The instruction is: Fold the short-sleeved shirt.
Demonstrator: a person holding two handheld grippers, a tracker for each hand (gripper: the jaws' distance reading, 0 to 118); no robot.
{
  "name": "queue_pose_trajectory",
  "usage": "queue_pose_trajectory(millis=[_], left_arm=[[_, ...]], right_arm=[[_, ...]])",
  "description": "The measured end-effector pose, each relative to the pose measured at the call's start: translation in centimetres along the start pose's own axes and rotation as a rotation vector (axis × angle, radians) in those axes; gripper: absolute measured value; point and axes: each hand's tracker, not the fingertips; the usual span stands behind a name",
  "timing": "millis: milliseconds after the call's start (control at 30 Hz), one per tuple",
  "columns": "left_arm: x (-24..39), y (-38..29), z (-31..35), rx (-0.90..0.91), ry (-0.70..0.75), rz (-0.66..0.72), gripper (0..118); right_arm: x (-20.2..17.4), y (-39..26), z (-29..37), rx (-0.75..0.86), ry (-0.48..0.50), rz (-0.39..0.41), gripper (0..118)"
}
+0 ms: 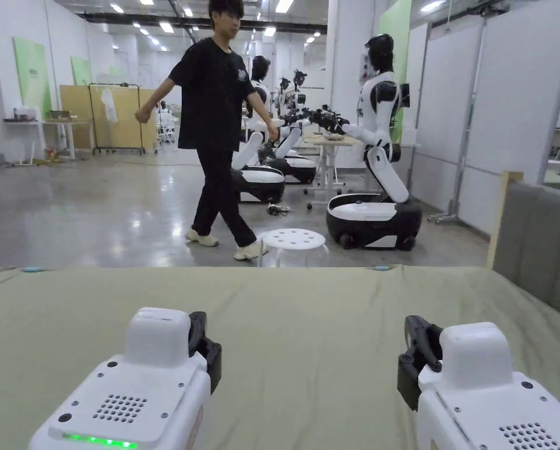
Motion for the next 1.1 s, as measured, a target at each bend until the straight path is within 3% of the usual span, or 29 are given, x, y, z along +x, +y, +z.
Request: queue_pose_trajectory(millis=[133, 400, 567, 733, 767, 833, 1033, 1100], left_arm=[[0.9, 0.5, 0.0, 0.01, 0.006, 0.011, 0], [-2.1, 0.6, 0.9, 0.013, 0.152, -0.04, 0], [-2.9, 0.6, 0.9, 0.018, 0.206, -0.029, 0], [-2.7, 0.8, 1.2, 0.034, 0.204, -0.027, 30], [-2.6, 0.8, 1.2, 0.037, 0.206, -0.033, 46], [-2.4, 0.8, 1.1, 0.035, 0.217, -0.047, 100], [-2.1, 1.1, 1.6, 0.035, 0.199, -0.037, 118], [-2.0, 1.3, 1.9, 0.053, 0.214, -0.053, 118]], right_arm=[[-0.5, 0.3, -1.2, 0.003, -0.011, -0.025, 4], [-1.5, -0.2, -2.9, -0.043, -0.012, -0.021, 6], [-1.8, 0.2, -3.0, -0.044, -0.026, -0.066, 6], [-1.6, 1.2, -2.6, -0.019, -0.023, -0.057, 15], [-1.5, 1.3, -2.5, -0.011, -0.028, -0.057, 24], [-1.2, 1.5, -2.3, -0.003, -0.028, -0.072, 51], [-1.0, 2.2, -1.9, 0.012, -0.027, -0.074, 99], [-0.8, 2.5, -1.7, 0.019, -0.025, -0.086, 100]])
